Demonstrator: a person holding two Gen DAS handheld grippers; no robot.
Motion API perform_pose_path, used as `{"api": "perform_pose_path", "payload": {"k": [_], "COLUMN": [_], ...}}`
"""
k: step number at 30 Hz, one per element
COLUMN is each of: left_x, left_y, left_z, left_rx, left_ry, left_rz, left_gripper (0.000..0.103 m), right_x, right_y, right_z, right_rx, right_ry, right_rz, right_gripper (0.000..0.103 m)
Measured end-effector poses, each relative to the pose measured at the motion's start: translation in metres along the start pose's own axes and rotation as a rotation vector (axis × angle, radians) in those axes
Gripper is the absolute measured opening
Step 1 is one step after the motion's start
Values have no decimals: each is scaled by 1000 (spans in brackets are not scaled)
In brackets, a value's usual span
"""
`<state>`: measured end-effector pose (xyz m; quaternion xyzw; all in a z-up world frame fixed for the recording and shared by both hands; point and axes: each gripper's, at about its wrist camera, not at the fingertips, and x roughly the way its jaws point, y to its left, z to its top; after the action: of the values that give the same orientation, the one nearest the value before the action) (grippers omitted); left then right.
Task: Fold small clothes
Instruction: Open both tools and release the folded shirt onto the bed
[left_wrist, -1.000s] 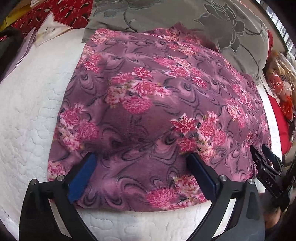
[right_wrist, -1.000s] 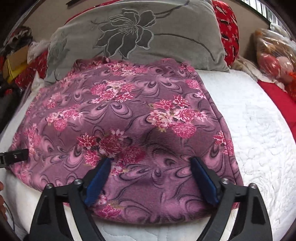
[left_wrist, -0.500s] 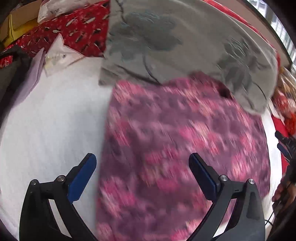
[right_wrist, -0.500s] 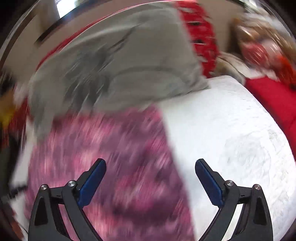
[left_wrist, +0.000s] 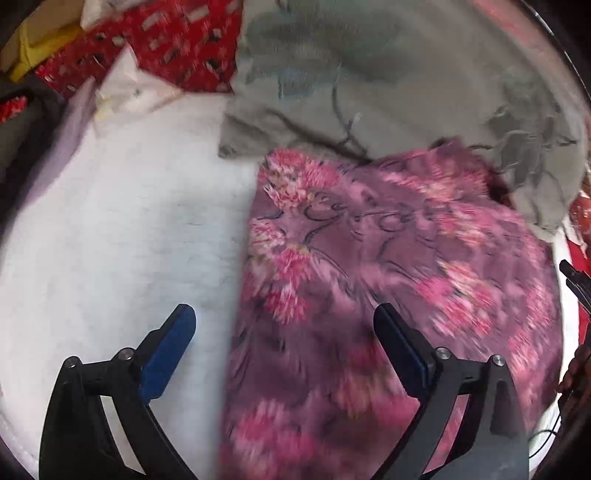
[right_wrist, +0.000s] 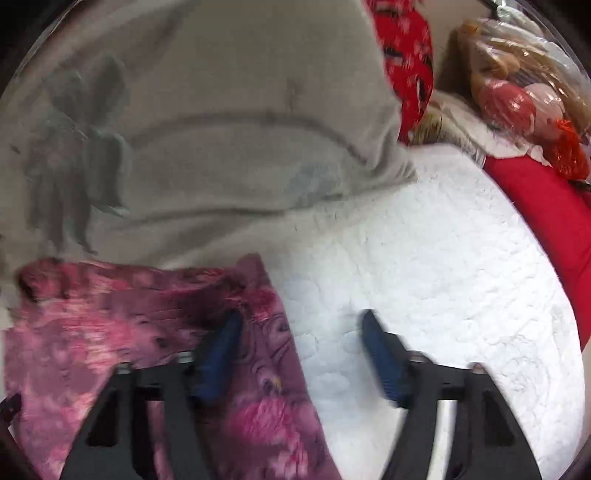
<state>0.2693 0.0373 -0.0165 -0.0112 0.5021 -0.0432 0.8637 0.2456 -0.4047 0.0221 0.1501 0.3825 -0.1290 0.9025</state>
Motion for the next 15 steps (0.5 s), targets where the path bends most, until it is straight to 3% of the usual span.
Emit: {"api": "perform_pose_path", "payload": {"k": [2, 4, 6, 7, 10, 12, 14, 15], "left_x": [-20, -15, 6, -2, -31, -44, -37, -22], "left_y": [5, 8, 12, 15, 18, 20, 21, 22], "left_z": [-19, -38, -49, -50, -49, -55, -66, -73], "left_rx": [-13, -35, -56, -63, -46, -46, -34, -27], "left_ry": [-49, -16, 82, 53, 26, -4, 41, 114], "left_rz": [-20, -19, -20, -26, -35, -37, -20, 1], "left_gripper": [98, 98, 99, 98, 98, 98, 98, 98], "right_x": [-22, -30, -10, 2, -24, -43, -49, -41], "right_y": [0, 3, 9, 10, 8, 14, 26, 33], "right_z": [-12, -31, -50, -57, -56, -64, -79, -90], "right_rx": [-19, -51, -98, -106, -33, -40, -90, -119], "right_ry": [-46, -32, 84, 155, 87, 38, 37, 82], "right_rz": [84, 125, 83, 65, 48, 106, 108, 100], "right_gripper": [63, 70, 72, 71, 74, 74, 78, 85]}}
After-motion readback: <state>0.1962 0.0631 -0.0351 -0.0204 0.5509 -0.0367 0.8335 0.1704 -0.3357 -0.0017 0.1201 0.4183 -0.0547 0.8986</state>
